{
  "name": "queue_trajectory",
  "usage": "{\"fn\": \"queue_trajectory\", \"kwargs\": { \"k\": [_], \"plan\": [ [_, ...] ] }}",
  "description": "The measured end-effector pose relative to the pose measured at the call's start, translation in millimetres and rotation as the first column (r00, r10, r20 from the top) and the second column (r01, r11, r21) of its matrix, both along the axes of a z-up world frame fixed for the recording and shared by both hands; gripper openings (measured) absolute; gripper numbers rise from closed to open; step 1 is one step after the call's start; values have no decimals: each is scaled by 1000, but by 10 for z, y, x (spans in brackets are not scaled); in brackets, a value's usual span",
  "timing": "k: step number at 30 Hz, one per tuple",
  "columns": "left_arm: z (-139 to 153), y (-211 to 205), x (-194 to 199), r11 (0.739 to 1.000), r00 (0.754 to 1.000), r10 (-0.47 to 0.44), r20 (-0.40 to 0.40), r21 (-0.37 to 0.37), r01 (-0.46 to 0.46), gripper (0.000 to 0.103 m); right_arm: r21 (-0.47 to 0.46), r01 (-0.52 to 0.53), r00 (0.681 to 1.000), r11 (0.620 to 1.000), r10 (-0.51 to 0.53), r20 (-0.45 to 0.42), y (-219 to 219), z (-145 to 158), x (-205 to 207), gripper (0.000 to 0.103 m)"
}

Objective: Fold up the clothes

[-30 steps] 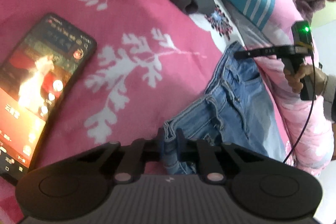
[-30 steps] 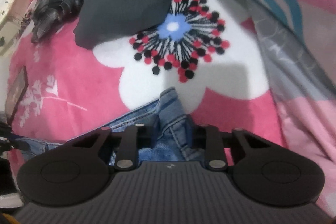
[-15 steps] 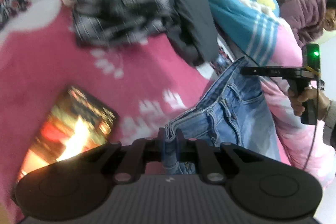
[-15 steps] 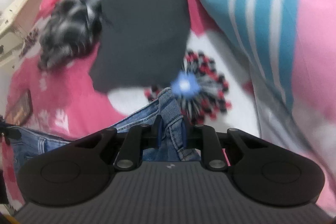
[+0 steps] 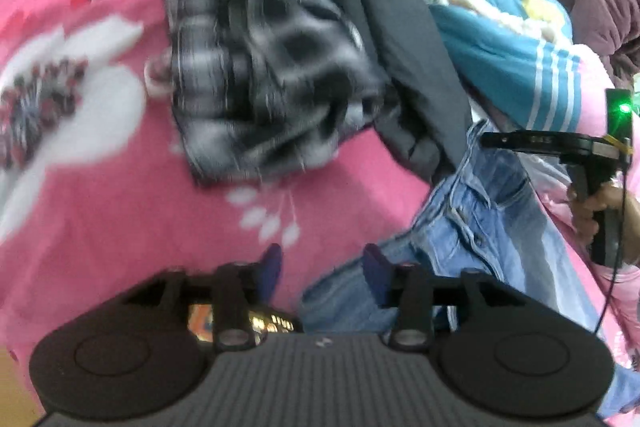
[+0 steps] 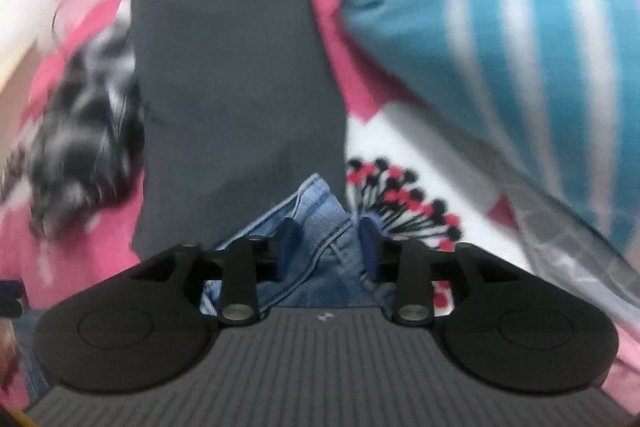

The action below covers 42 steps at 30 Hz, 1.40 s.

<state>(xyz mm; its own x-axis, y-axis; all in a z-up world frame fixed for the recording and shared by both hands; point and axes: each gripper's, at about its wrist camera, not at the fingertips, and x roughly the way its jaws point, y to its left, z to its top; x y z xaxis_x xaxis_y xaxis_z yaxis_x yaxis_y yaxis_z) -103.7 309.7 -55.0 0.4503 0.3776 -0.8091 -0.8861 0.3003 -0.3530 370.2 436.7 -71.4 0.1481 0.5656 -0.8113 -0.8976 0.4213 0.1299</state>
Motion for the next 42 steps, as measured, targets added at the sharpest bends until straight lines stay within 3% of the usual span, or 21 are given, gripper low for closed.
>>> {"fn": "queue_trajectory", "kwargs": {
  "k": [2, 9, 14, 19, 25, 31, 34, 39, 42],
  "plan": [
    [50, 15, 10, 1000, 1000, -6, 4, 25, 6, 47, 46, 53, 998, 998, -54, 23, -124, 141, 22, 51],
    [175, -9, 310, 994, 996, -90, 18, 68, 88, 49, 156, 270, 962, 950, -274, 8, -971, 705, -7, 53],
    [195, -90, 659, 978, 982, -190, 13, 85, 189, 52, 208, 463, 885, 862, -462, -56, -1882, 1011, -208, 54],
    [146, -358, 1009, 946, 952, -305, -15, 106, 305, 52, 201, 624, 778, 755, -623, -76, -2771, 1085, -521, 59],
    [124, -728, 1408, 890, 901, -427, -81, 138, 434, 52, 216, 788, 614, 576, -763, -205, -3648, 790, -810, 61],
    [59, -1182, 1835, 827, 840, -508, -191, 162, 538, 52, 197, 887, 462, 418, -811, -359, -4493, 380, -1070, 61],
    [-35, -1427, 2123, 803, 817, -529, -229, 176, 569, 52, 201, 918, 393, 341, -846, -359, -5096, 409, -1132, 61],
    [-188, -1748, 2542, 788, 803, -535, -262, 190, 586, 52, 169, 979, 164, 113, -929, -330, -6404, 440, -999, 61],
    [-282, -1897, 2744, 773, 791, -536, -296, 204, 600, 52, 149, 985, -19, -83, -922, -386, -7170, 305, -795, 62]
  ]
}}
